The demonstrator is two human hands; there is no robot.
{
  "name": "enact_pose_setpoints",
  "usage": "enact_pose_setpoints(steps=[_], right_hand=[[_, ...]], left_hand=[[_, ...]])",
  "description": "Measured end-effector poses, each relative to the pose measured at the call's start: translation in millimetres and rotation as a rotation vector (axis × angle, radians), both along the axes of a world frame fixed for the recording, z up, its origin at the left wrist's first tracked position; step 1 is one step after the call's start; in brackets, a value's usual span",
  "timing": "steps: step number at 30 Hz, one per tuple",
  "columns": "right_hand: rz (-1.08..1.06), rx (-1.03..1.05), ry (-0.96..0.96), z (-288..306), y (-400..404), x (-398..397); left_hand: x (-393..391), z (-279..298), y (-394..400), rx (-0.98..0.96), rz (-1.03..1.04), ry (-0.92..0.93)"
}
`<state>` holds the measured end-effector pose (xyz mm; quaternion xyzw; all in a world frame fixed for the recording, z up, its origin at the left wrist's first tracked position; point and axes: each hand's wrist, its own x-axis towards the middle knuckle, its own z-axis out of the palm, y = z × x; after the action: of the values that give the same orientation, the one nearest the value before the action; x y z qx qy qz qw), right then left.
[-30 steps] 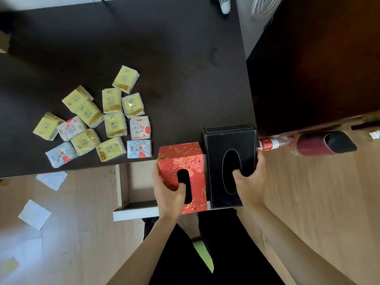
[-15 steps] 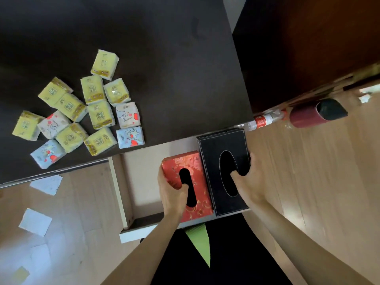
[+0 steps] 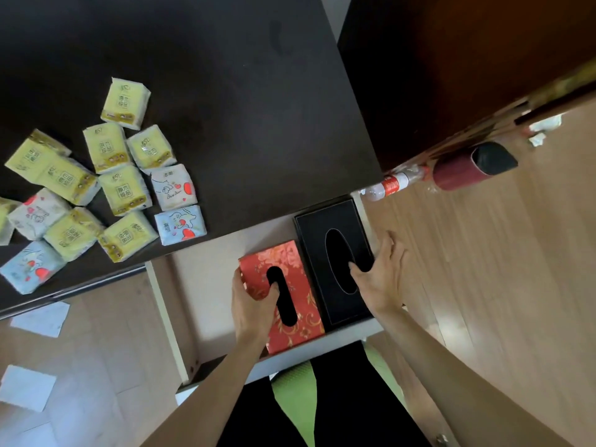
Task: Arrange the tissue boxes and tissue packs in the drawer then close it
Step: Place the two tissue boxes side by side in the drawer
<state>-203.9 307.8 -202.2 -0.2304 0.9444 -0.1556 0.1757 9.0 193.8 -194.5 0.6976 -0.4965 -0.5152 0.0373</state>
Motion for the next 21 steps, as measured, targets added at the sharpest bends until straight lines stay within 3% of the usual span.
enact_pose_setpoints(steps=[5, 15, 18, 21], right_hand=[[0.066, 0.061, -0.241, -2.4, 7.9, -7.9], [0.183, 0.134, -0.296, 8.0, 12.8, -12.1], [0.207, 0.161, -0.263, 12.5, 11.3, -12.6], [0.454, 0.123, 0.010, 21.6, 3.4, -9.4]], left_hand=[[2.3, -1.4, -2.0, 0.034, -0.090, -0.079], [-19.7, 2.6, 8.4, 0.026, -0.066, -0.107], [-15.1, 2.0, 8.9, 0.026, -0.091, -0.077], [-11.2, 2.7, 6.2, 0.007, -0.113, -0.034]])
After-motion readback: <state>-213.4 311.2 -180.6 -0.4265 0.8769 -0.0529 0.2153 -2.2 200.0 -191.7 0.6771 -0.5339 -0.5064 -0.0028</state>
